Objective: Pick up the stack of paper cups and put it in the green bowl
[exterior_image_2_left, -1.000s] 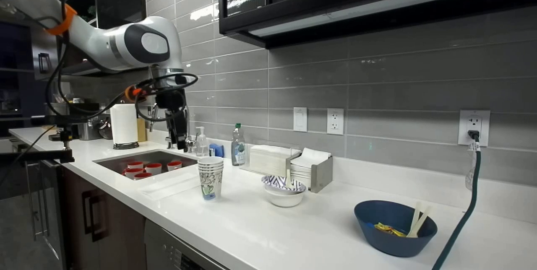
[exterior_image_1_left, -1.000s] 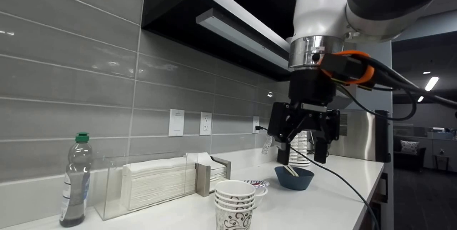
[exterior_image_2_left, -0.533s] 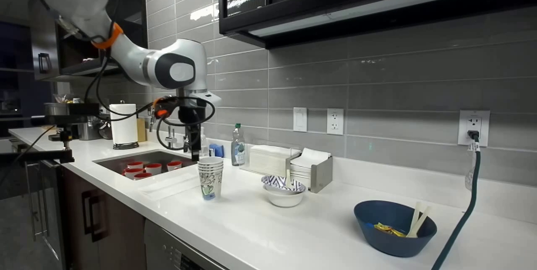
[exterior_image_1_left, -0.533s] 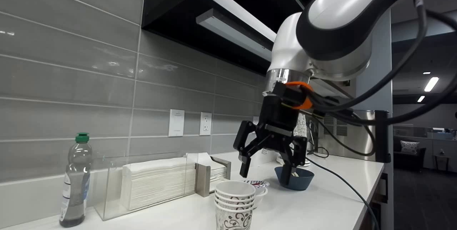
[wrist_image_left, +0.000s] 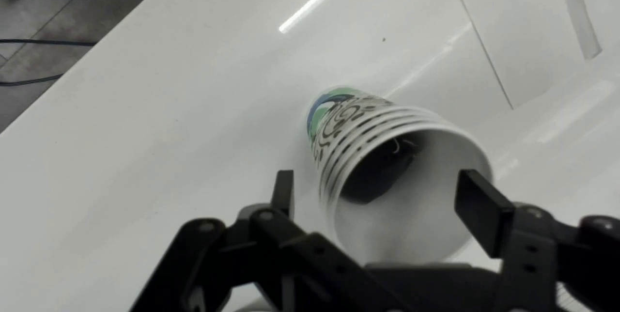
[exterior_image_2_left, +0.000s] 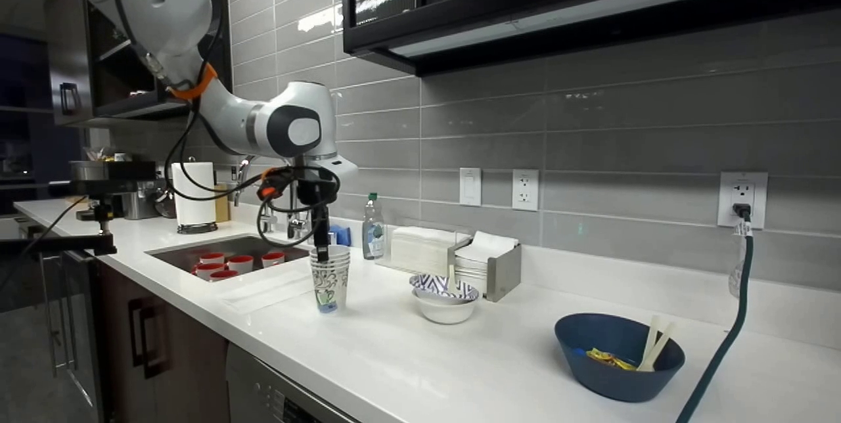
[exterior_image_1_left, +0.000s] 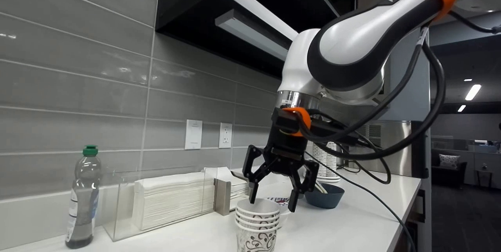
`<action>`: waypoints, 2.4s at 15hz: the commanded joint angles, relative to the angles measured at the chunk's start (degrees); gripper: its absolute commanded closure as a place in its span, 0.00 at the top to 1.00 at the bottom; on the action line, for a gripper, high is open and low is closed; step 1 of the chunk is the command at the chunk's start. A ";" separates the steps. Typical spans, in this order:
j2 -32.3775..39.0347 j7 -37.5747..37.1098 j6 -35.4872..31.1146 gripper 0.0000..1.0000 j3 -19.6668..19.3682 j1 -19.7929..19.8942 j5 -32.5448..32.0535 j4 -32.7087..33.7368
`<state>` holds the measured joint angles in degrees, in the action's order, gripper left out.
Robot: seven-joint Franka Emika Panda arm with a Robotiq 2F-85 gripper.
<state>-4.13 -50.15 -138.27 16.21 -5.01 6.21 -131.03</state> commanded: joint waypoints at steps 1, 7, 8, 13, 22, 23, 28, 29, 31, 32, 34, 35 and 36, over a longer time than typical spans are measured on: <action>-0.28 -6.05 -0.64 0.55 -1.48 -1.25 -4.97 -0.18; 0.08 -8.94 -0.27 0.33 -1.74 -2.02 -6.43 -1.18; -0.03 -9.14 -0.18 0.36 -1.72 -2.14 -6.59 -1.25; -0.13 -10.16 -0.09 0.05 -1.71 -2.42 -8.37 -1.14; -3.55 -13.99 -3.25 0.01 -1.75 -1.67 -19.26 -2.05; -4.21 -16.72 -4.10 0.01 -1.75 -1.22 -23.13 -2.20; -5.37 -3.62 0.65 0.01 -3.09 -3.61 -9.15 -1.78; -5.93 -2.04 1.69 0.01 -3.50 -3.85 -6.88 -1.81; -6.70 -1.59 3.30 0.01 -4.10 -3.32 -4.57 -1.50; -7.41 -2.30 3.80 0.01 -4.43 -2.73 -4.52 -1.51; -9.01 -3.86 3.85 0.01 -5.67 -1.32 -4.53 -1.35; -10.03 -5.07 3.64 0.01 -6.41 -0.28 -5.28 -1.42; -10.91 -5.65 3.79 0.01 -7.11 0.62 -5.41 -1.29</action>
<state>-11.26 -54.20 -135.49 10.69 -6.71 0.00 -131.86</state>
